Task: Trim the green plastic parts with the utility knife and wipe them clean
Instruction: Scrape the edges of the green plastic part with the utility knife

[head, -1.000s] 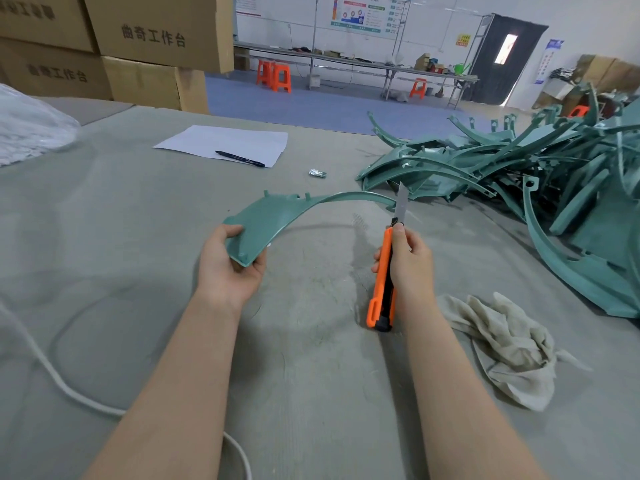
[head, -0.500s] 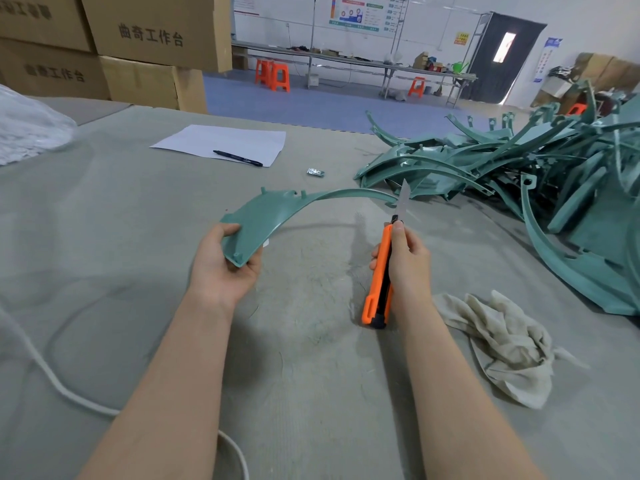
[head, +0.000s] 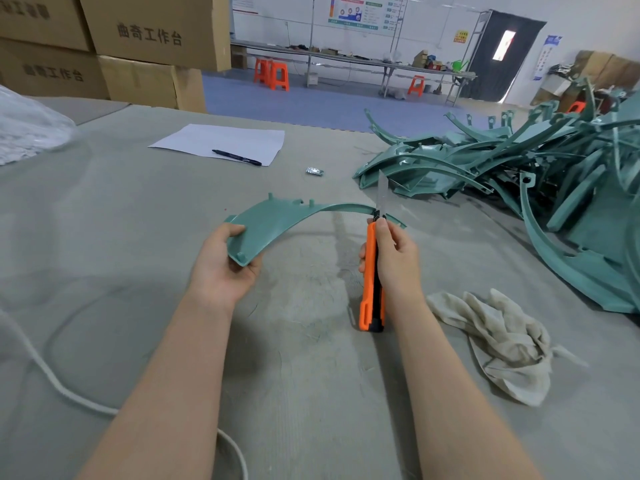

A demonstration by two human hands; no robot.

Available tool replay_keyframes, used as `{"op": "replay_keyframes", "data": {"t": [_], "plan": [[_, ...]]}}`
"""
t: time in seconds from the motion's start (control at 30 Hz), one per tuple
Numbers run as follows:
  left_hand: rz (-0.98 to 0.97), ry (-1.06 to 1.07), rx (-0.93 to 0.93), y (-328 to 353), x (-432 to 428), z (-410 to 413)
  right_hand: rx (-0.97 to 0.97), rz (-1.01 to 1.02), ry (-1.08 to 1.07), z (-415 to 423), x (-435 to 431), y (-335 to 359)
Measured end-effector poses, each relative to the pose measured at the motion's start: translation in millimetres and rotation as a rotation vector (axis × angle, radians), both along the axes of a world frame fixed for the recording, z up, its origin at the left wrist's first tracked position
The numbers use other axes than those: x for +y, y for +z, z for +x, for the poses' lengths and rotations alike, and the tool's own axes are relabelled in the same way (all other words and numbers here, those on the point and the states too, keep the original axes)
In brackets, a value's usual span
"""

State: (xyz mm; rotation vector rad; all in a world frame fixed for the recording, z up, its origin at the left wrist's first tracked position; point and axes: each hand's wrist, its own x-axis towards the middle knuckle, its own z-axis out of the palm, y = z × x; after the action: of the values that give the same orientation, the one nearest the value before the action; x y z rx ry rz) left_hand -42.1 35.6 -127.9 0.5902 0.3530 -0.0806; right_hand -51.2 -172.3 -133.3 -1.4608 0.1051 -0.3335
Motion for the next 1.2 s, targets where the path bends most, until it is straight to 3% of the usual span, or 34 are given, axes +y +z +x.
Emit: {"op": "replay_keyframes", "data": {"t": [0.47, 0.73, 1.2], "plan": [[0.026, 0.053, 0.067, -1.0, -10.2, 2.1, -0.103, -0.264, 0.366, -14.3, 43.4, 2.4], [-0.087, 0.027, 0.038, -0.1, -5.8, -0.2, -0.094, -0.228, 0.118, -4.5, 19.1, 2.3], [-0.089, 0.05, 0.062, 1.9, -7.8, -2.0, -0.097, -0.268, 0.326, -16.7, 39.9, 7.1]]}}
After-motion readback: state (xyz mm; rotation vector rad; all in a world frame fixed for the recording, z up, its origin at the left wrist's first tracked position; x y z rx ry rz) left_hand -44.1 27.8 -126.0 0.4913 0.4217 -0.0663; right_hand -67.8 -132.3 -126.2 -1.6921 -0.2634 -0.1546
